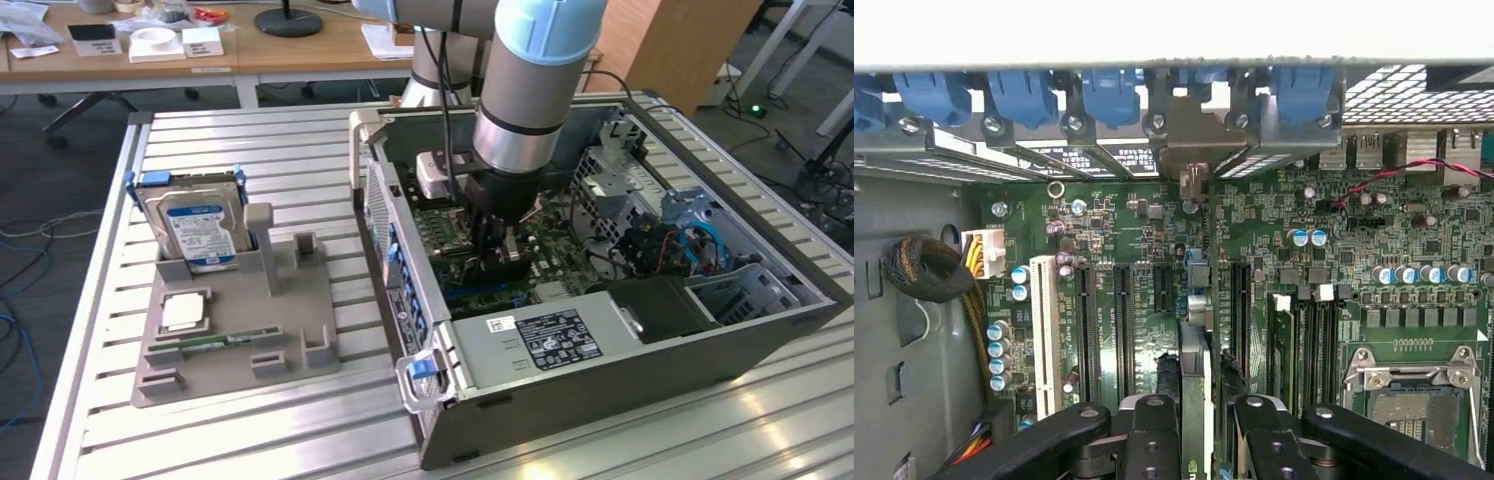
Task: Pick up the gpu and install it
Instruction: 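Insert the gpu into the slot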
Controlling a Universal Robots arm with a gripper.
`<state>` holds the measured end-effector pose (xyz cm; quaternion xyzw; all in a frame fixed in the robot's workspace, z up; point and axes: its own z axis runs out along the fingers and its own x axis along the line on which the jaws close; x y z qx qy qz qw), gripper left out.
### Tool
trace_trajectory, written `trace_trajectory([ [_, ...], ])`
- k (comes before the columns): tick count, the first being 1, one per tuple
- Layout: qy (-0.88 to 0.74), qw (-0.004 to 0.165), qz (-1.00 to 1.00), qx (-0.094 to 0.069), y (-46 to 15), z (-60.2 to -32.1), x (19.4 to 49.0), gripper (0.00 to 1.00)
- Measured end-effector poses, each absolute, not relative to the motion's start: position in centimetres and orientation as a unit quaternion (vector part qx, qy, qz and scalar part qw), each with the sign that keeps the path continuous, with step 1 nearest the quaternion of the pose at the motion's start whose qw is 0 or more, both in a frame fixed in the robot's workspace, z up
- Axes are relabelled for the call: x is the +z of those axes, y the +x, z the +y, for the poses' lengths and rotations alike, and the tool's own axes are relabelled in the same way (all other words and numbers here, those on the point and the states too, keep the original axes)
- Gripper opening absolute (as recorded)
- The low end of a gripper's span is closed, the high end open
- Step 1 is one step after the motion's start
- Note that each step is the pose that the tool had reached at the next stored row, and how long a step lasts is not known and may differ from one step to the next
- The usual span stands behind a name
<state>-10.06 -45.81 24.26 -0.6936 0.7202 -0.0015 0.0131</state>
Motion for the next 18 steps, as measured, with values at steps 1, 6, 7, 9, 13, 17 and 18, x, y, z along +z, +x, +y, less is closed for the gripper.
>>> trace_trajectory([
  [1,-0.694,0.013,0.72,-0.001,-10.06,-45.81,24.22,0.26],
  [6,-0.694,0.012,0.72,-0.002,-10.05,-45.81,24.15,0.26],
  [7,-0.694,0.012,0.72,-0.003,-10.05,-45.81,24.14,0.26],
  [9,-0.694,0.012,0.72,-0.003,-10.05,-45.81,24.15,0.26],
  [13,-0.694,0.012,0.72,-0.003,-10.05,-45.81,24.15,0.26],
  [17,-0.693,0.012,0.72,-0.002,-10.06,-45.8,24.13,0.33],
  [18,-0.694,0.012,0.72,-0.003,-10.05,-45.81,24.14,0.39],
])
